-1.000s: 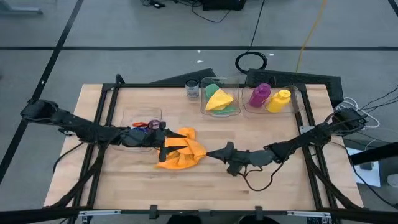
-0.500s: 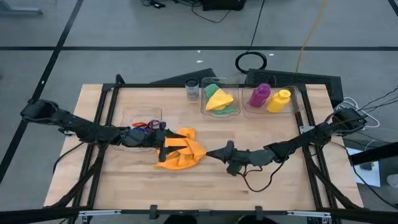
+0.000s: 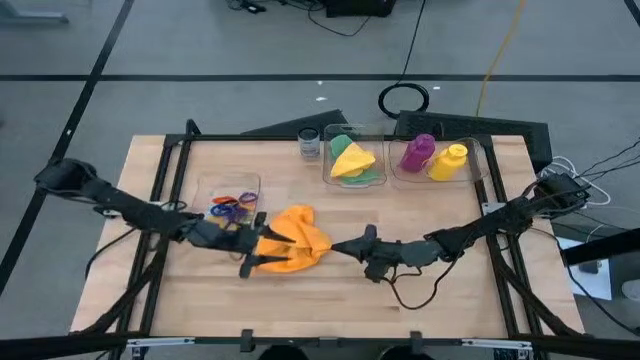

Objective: Pick & Place Sports Items
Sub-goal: Fold the orange towel

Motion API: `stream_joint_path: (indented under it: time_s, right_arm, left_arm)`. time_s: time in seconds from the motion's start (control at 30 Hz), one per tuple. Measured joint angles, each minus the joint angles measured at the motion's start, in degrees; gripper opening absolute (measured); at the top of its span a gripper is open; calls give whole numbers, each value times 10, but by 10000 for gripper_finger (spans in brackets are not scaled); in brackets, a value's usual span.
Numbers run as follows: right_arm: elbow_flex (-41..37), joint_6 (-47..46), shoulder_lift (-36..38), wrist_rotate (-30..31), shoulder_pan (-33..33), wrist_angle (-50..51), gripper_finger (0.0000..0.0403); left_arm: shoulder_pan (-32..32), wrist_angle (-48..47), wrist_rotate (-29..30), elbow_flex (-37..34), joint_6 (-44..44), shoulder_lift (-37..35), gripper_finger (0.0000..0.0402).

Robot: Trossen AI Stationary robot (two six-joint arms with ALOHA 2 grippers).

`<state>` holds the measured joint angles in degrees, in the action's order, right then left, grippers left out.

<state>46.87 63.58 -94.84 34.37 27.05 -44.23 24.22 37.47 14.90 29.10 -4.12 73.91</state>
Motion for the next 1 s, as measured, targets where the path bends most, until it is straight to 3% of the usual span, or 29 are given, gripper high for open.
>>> stream_joint_path:
  time_s: [0.17, 0.3, 0.53, 0.77, 1.0]
  right_arm:
    - [0, -52, 0, -14, -1, 7, 0]
    - [0, -87, 0, -41, -8, 4, 0]
    - [0, -27, 0, -42, -8, 3, 0]
    - [0, 17, 0, -42, 1, 3, 0]
    - [0, -49, 0, -44, 1, -1, 0]
  left_arm:
    - [45, -2, 11, 0, 27, 0, 234]
    - [79, -12, 64, 0, 35, 0, 234]
    - [121, -42, 148, 0, 109, 0, 234]
    - [121, -51, 152, 0, 166, 35, 234]
    - [101, 80, 144, 0, 189, 96, 234]
